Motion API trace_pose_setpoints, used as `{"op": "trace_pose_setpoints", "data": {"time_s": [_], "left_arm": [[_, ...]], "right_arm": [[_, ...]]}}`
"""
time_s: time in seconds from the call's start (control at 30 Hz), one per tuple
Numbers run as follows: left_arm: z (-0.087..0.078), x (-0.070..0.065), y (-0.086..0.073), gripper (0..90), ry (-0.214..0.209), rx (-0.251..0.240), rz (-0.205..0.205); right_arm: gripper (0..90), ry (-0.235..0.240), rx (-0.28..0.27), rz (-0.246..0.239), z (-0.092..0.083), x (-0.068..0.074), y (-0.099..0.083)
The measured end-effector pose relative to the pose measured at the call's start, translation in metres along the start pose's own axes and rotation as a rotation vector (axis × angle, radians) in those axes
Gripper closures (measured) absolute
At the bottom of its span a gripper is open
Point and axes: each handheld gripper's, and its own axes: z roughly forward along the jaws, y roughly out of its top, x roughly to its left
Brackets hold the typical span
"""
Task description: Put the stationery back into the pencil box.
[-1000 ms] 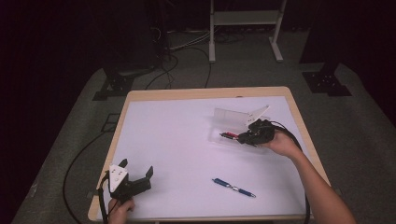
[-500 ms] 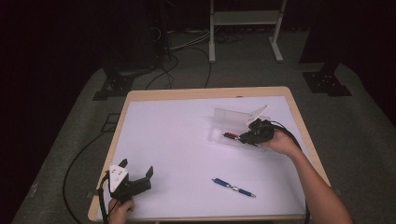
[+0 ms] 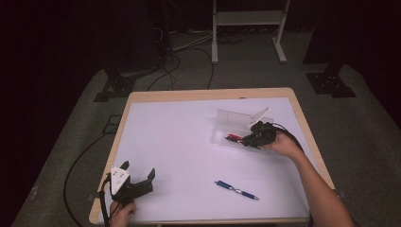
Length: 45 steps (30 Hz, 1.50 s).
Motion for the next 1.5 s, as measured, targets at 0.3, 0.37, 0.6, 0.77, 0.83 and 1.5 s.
{"op": "trace_pose_setpoints", "data": {"time_s": [0.3, 0.37, 0.6, 0.77, 0.83, 1.5], "left_arm": [[0.000, 0.000, 0.000, 0.4, 0.000, 0.001, -0.002], [0.000, 0.000, 0.000, 0.4, 0.001, 0.001, -0.001], [0.000, 0.000, 0.000, 0.4, 0.000, 0.001, -0.001], [0.000, 0.000, 0.000, 0.4, 0.000, 0.001, -0.001], [0.000, 0.000, 0.000, 0.4, 0.000, 0.001, 0.000], [0.000, -0.001, 0.000, 0.4, 0.005, -0.003, -0.004]], "right_arm": [[78.1, 0.001, 0.005, 0.015, 0.003, -0.002, -0.002], [77.8, 0.000, 0.006, 0.013, 0.004, -0.003, -0.002], [73.4, -0.008, -0.008, 0.026, 0.002, -0.003, -0.002], [72.0, -0.013, -0.024, 0.034, -0.007, 0.000, -0.002], [70.6, -0.012, -0.042, 0.023, -0.012, 0.002, -0.002], [57.2, 0.051, -0.130, -0.025, -0.041, 0.072, -0.013]]}}
